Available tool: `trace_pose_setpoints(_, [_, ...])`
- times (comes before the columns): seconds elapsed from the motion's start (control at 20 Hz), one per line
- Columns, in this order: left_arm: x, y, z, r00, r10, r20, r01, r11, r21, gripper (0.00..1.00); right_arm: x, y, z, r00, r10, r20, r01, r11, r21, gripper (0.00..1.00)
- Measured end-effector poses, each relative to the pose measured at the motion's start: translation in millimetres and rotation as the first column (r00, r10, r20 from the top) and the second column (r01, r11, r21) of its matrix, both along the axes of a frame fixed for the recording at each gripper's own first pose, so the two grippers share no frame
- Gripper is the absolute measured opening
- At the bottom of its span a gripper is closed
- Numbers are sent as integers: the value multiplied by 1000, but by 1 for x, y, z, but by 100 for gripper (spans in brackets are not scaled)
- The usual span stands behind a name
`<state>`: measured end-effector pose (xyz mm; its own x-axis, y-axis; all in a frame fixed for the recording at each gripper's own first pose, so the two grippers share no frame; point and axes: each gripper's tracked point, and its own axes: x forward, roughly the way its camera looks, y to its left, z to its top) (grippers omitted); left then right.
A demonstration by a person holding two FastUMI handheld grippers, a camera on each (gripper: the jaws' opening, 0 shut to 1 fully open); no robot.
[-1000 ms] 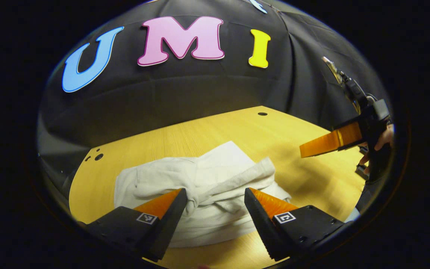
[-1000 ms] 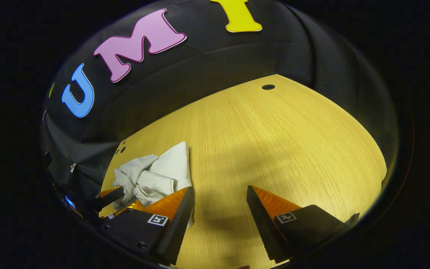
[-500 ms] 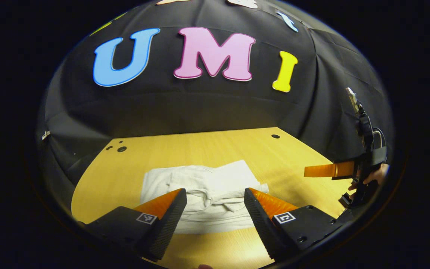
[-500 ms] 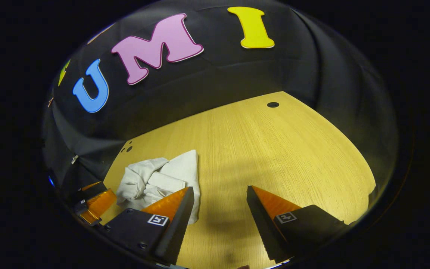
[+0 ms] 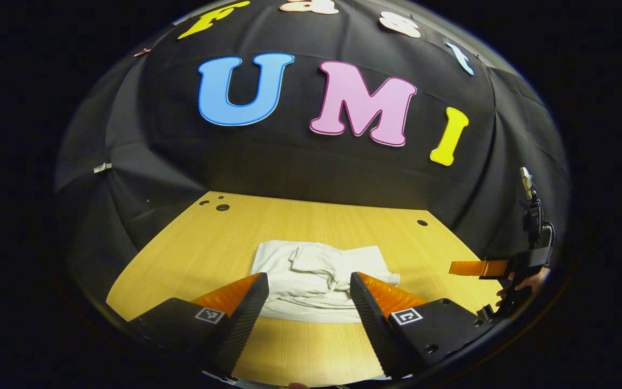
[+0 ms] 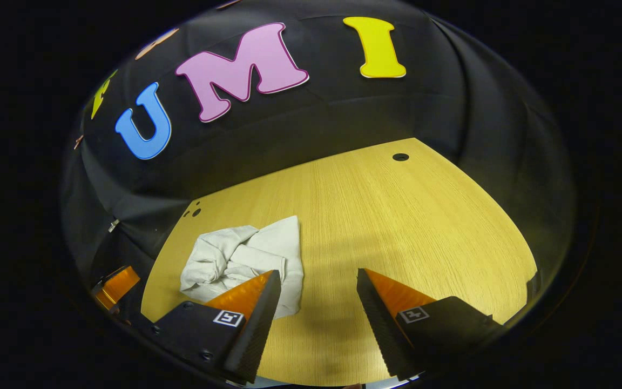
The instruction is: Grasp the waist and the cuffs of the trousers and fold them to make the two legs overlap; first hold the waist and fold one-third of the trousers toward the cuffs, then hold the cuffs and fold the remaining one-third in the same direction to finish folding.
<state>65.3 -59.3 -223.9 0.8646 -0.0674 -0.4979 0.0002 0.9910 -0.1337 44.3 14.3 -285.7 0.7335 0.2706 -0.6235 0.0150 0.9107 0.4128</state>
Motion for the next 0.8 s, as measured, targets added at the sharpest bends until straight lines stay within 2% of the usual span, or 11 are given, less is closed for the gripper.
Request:
trace_pose_setpoints(0.15, [-13, 12, 4, 1000, 19, -1, -19, 1000, -4, 96, -2, 5, 7, 1000, 7, 13, -8, 1000, 3, 88])
trace_pose_setpoints(0.2, [-16, 15, 6, 1000, 24, 1, -24, 1000, -2, 92, -3, 7, 8, 1000, 9, 17, -9, 1000, 2, 88])
trace_pose_setpoints(0.25, [-18, 19, 5, 1000, 29, -1, -29, 1000, -3, 95, -3, 8, 10, 1000, 10, 22, -10, 1000, 0, 88])
trace_pose_setpoints(0.8, [-27, 22, 4, 1000, 9, -10, -9, 1000, 11, 96, -11, 14, 13, 1000, 8, 29, -8, 1000, -13, 88])
